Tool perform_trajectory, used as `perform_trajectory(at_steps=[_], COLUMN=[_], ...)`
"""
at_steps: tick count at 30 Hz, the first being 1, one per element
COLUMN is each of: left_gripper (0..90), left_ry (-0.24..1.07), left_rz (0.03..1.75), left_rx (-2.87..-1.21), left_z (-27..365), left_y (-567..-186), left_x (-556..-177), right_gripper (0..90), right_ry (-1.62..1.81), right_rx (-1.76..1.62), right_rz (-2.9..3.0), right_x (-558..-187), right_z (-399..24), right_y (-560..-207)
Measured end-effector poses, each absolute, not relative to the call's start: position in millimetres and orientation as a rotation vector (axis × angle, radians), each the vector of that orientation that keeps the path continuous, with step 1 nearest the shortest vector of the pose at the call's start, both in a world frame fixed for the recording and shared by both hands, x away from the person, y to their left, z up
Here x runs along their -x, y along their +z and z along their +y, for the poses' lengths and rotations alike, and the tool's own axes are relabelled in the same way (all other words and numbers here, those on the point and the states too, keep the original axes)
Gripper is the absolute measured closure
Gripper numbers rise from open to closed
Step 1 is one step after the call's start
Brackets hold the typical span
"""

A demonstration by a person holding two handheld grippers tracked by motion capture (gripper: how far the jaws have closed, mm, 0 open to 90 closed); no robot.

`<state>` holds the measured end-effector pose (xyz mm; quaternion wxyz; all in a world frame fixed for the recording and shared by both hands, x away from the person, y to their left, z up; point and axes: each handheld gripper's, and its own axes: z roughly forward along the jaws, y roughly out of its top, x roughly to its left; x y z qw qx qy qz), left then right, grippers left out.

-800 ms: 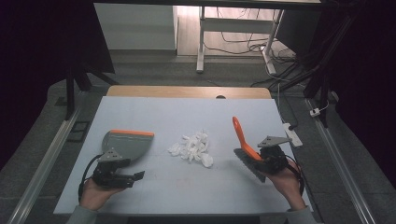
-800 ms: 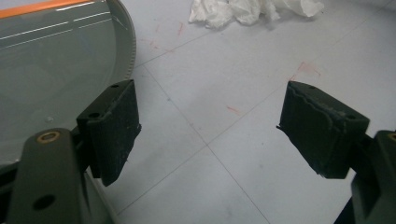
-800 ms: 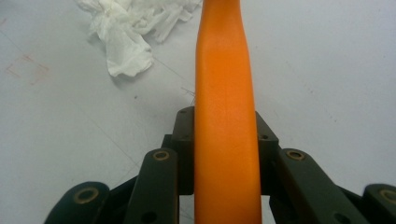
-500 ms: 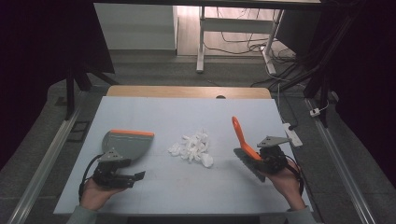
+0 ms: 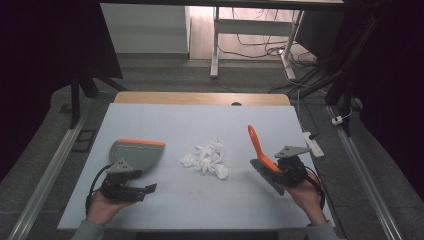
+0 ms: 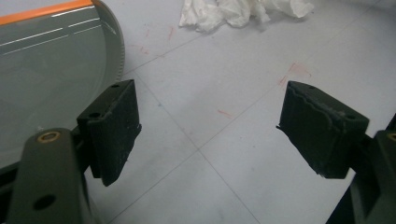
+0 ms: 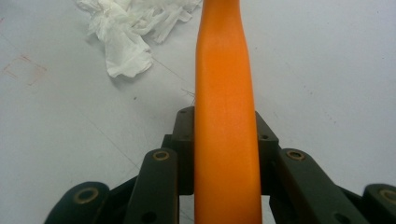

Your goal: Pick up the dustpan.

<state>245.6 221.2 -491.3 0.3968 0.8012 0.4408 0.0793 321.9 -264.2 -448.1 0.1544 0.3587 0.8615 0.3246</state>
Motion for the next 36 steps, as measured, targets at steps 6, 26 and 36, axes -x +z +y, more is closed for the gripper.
perform_trajectory(at_steps=[6, 26, 36], left_gripper=[21.1, 20.9, 17.5], left_ry=[0.204, 0.264, 0.267], left_rz=[1.112, 1.312, 1.447], left_rx=[-2.033, -1.977, -1.948], left_z=[220, 233, 251], left_y=[-490, -477, -476], left_x=[-246, -253, -258], right_gripper=[70.4, 70.4, 70.4], right_ry=[0.927, 0.916, 0.907], right_rx=[-1.028, -1.043, -1.042], right_rz=[2.468, 2.468, 2.480], right_x=[-322, -322, -322], right_z=[-264, -265, -263], right_y=[-448, -448, -451])
